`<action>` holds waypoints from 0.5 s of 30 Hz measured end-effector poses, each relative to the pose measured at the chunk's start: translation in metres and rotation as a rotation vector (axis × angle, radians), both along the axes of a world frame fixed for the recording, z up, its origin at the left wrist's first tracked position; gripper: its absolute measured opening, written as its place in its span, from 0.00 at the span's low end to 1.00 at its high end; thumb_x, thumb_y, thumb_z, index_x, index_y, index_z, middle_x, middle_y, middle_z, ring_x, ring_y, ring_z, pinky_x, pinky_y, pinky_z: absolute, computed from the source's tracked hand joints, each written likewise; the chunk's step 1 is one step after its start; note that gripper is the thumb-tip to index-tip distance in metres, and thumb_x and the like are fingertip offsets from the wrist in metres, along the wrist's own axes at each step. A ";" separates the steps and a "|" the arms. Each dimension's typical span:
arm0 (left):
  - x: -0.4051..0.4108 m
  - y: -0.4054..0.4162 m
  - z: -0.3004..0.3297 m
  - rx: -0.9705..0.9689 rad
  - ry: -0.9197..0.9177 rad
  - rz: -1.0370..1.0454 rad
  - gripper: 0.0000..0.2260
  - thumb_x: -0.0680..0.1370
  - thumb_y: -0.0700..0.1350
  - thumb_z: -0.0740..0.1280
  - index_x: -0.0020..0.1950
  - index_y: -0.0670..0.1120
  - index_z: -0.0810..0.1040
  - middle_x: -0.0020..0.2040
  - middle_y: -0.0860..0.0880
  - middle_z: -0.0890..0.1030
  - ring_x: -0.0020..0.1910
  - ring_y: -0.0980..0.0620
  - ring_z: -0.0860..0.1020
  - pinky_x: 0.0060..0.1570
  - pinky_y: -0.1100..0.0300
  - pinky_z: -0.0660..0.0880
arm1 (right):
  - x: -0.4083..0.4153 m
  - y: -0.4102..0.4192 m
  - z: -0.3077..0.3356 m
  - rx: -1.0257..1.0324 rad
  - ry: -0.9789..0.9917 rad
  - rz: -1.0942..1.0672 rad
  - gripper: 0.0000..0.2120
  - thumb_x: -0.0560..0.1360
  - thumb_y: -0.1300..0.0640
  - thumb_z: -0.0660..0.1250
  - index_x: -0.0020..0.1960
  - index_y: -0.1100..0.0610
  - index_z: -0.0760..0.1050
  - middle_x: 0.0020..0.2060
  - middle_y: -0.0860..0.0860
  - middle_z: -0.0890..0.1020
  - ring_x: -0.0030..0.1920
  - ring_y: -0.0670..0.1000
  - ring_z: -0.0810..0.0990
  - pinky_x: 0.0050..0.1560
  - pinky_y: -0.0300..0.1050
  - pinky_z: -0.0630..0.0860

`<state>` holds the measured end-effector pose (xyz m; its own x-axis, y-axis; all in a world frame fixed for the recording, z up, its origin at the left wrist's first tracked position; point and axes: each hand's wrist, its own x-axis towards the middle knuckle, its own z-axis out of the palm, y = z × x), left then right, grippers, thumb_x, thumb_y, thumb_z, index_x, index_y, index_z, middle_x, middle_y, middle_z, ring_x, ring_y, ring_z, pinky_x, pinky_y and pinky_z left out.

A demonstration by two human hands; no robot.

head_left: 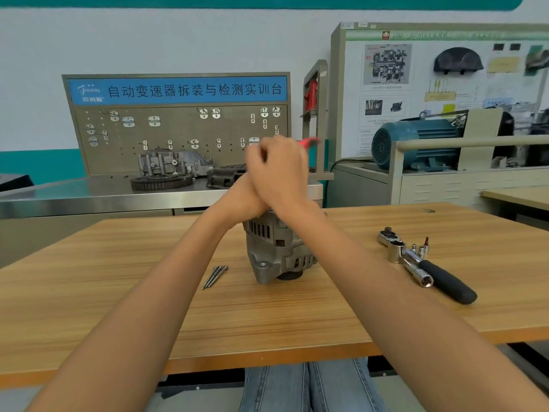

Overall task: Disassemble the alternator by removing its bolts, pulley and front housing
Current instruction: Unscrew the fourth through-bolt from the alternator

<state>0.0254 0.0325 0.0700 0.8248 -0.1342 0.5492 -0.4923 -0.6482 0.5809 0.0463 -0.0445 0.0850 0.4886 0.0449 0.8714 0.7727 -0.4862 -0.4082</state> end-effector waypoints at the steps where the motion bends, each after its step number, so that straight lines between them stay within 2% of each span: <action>1: 0.001 0.000 0.000 0.020 -0.027 0.006 0.09 0.75 0.28 0.61 0.47 0.41 0.72 0.35 0.53 0.70 0.33 0.63 0.68 0.31 0.74 0.67 | 0.001 0.001 -0.004 -0.146 -0.073 -0.272 0.12 0.75 0.53 0.56 0.39 0.58 0.74 0.36 0.52 0.73 0.43 0.52 0.71 0.55 0.50 0.66; 2: 0.002 0.000 -0.001 0.028 -0.034 0.006 0.10 0.75 0.28 0.62 0.49 0.42 0.71 0.38 0.53 0.70 0.36 0.62 0.67 0.33 0.75 0.67 | 0.000 0.001 -0.006 -0.239 -0.083 -0.451 0.12 0.74 0.51 0.55 0.43 0.57 0.73 0.40 0.52 0.73 0.46 0.54 0.70 0.57 0.50 0.63; 4: 0.005 0.001 -0.002 0.043 -0.027 0.018 0.10 0.75 0.28 0.62 0.47 0.43 0.70 0.39 0.52 0.70 0.39 0.57 0.67 0.35 0.72 0.66 | -0.001 0.000 -0.003 -0.321 -0.046 -0.579 0.12 0.73 0.48 0.55 0.43 0.57 0.67 0.42 0.54 0.69 0.47 0.55 0.68 0.55 0.51 0.61; 6: 0.003 0.000 -0.001 0.080 -0.004 0.045 0.10 0.76 0.28 0.61 0.50 0.42 0.70 0.38 0.52 0.70 0.39 0.56 0.67 0.35 0.70 0.65 | -0.001 0.001 0.002 -0.327 -0.034 -0.562 0.13 0.74 0.48 0.55 0.43 0.57 0.68 0.43 0.54 0.70 0.48 0.55 0.69 0.54 0.51 0.62; 8: 0.000 -0.001 0.000 0.093 0.019 0.033 0.09 0.76 0.28 0.60 0.44 0.42 0.72 0.34 0.51 0.70 0.32 0.62 0.67 0.30 0.72 0.65 | 0.001 0.002 0.004 -0.292 -0.061 -0.484 0.14 0.74 0.49 0.55 0.44 0.58 0.75 0.42 0.53 0.74 0.48 0.55 0.72 0.55 0.50 0.63; 10: -0.001 -0.001 0.001 0.079 0.064 0.023 0.13 0.75 0.32 0.60 0.33 0.46 0.72 0.25 0.51 0.69 0.23 0.61 0.66 0.26 0.69 0.63 | 0.003 -0.004 0.006 -0.127 -0.062 -0.229 0.16 0.76 0.53 0.57 0.33 0.57 0.74 0.31 0.50 0.72 0.38 0.52 0.72 0.51 0.47 0.67; 12: -0.001 -0.001 0.003 0.063 0.129 0.020 0.18 0.76 0.39 0.65 0.26 0.51 0.76 0.20 0.53 0.69 0.20 0.60 0.64 0.24 0.69 0.63 | 0.008 -0.015 0.010 0.096 0.100 0.211 0.22 0.76 0.59 0.58 0.24 0.55 0.62 0.22 0.48 0.64 0.27 0.49 0.64 0.38 0.44 0.65; 13: 0.000 0.000 0.003 0.059 0.152 0.000 0.16 0.76 0.43 0.67 0.28 0.53 0.79 0.20 0.54 0.70 0.20 0.60 0.64 0.23 0.70 0.63 | 0.010 -0.020 0.013 0.186 0.217 0.424 0.22 0.76 0.60 0.57 0.24 0.55 0.59 0.21 0.48 0.62 0.26 0.48 0.62 0.35 0.43 0.63; 15: 0.001 -0.001 0.003 0.049 0.171 -0.037 0.10 0.76 0.51 0.68 0.36 0.52 0.84 0.24 0.50 0.70 0.22 0.58 0.64 0.23 0.71 0.63 | 0.013 -0.028 0.017 0.290 0.390 0.699 0.21 0.76 0.62 0.54 0.24 0.56 0.60 0.21 0.49 0.64 0.27 0.48 0.65 0.39 0.44 0.66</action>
<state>0.0264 0.0313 0.0733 0.8996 -0.1895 0.3935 -0.4132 -0.6612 0.6261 0.0597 -0.0728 0.1022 0.6991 0.2487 0.6704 0.6348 0.2156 -0.7420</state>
